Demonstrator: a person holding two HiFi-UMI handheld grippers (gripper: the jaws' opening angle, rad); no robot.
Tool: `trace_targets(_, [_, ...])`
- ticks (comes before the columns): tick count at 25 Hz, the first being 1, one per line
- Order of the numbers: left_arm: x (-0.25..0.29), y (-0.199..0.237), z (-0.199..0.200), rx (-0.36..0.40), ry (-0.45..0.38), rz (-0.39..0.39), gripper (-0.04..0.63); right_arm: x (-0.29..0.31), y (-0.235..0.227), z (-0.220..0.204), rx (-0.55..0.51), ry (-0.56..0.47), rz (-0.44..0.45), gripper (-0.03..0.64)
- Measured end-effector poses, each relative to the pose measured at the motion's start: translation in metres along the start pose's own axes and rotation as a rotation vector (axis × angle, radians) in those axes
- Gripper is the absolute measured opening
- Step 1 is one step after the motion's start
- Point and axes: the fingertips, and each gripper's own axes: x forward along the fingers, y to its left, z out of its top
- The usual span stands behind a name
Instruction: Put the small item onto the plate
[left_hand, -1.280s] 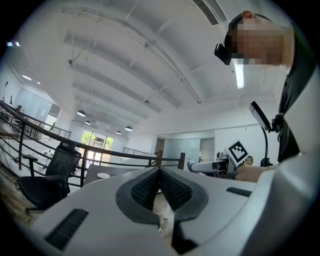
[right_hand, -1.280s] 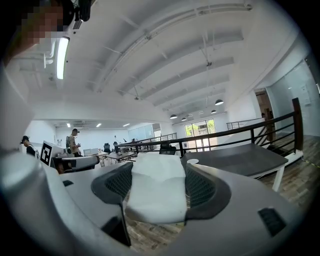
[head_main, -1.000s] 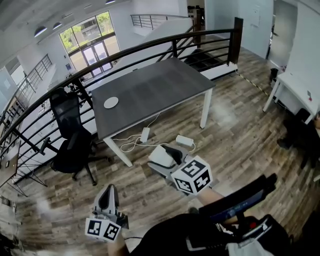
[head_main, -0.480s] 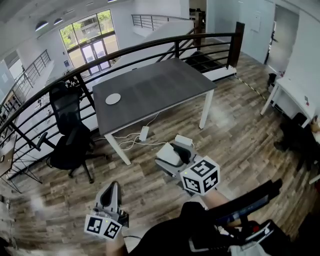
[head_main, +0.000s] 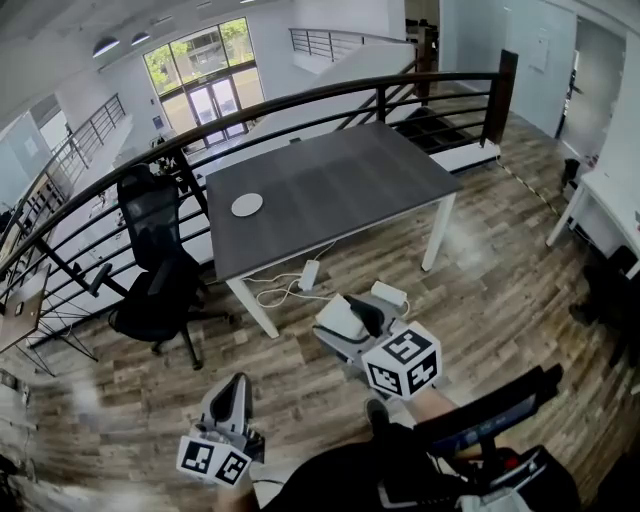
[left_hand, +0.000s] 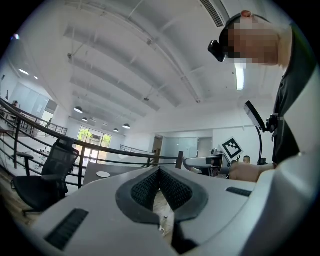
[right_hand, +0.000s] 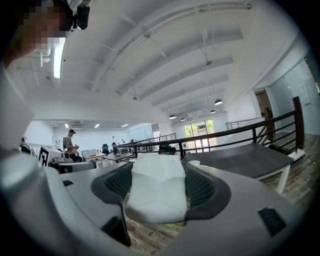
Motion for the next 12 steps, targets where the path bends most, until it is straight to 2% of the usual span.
trace_targets(12, [0.081, 0.014, 0.018, 0.040, -0.018, 0.095, 0.003, 0.045, -0.084, 0.036, 0.004, -0.039, 0.069, 0.331])
